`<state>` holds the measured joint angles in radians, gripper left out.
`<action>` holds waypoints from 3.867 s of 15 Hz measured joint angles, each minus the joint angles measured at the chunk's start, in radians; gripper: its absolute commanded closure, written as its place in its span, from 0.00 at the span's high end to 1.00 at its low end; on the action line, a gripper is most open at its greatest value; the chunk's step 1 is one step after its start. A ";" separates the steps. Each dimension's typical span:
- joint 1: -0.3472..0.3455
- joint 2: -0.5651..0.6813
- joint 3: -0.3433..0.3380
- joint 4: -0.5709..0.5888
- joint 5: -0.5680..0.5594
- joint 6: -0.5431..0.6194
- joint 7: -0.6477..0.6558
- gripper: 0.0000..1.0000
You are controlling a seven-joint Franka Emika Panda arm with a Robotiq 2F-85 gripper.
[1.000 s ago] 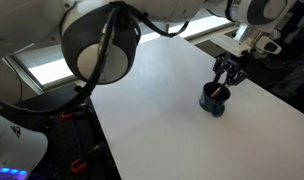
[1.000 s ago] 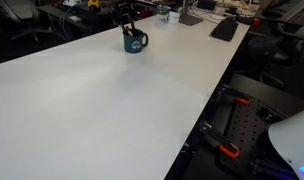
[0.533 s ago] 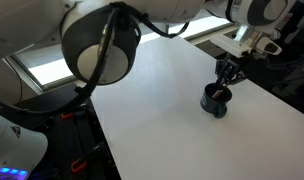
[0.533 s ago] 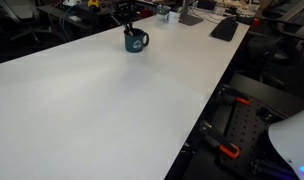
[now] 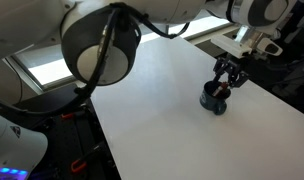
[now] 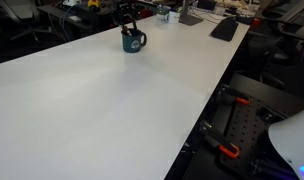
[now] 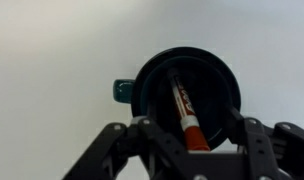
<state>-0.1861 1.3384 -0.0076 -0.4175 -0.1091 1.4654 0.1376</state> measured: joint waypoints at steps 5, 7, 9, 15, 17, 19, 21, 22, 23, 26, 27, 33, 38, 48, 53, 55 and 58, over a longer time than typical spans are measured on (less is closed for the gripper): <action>0.000 -0.005 0.002 0.009 0.003 0.000 0.009 1.00; 0.001 -0.008 0.004 0.015 0.004 0.000 0.010 1.00; 0.003 -0.010 0.010 0.016 0.004 0.000 0.010 1.00; 0.008 -0.010 0.027 0.015 0.004 0.000 0.016 1.00; 0.010 -0.010 0.027 0.015 0.004 0.007 0.070 1.00; 0.012 -0.010 0.026 0.015 0.004 0.022 0.145 1.00; 0.013 -0.010 0.026 0.015 0.004 0.030 0.181 1.00; 0.013 -0.010 0.026 0.015 0.004 0.031 0.184 1.00; 0.013 -0.010 0.026 0.015 0.004 0.032 0.184 1.00; 0.014 -0.007 0.026 0.015 0.004 0.033 0.180 1.00; 0.016 -0.006 0.026 0.015 0.004 0.033 0.178 1.00; 0.027 0.015 0.026 0.013 0.004 0.037 0.179 1.00; 0.015 0.033 0.025 0.012 0.004 0.046 0.180 1.00; -0.010 0.037 0.025 0.012 0.004 0.046 0.180 1.00; -0.014 0.037 0.025 0.012 0.004 0.046 0.177 1.00; -0.015 0.036 0.026 0.015 0.004 0.046 0.173 1.00; -0.015 0.026 0.029 0.029 0.004 0.046 0.162 1.00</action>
<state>-0.2013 1.3649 0.0210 -0.3884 -0.1046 1.5119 0.2999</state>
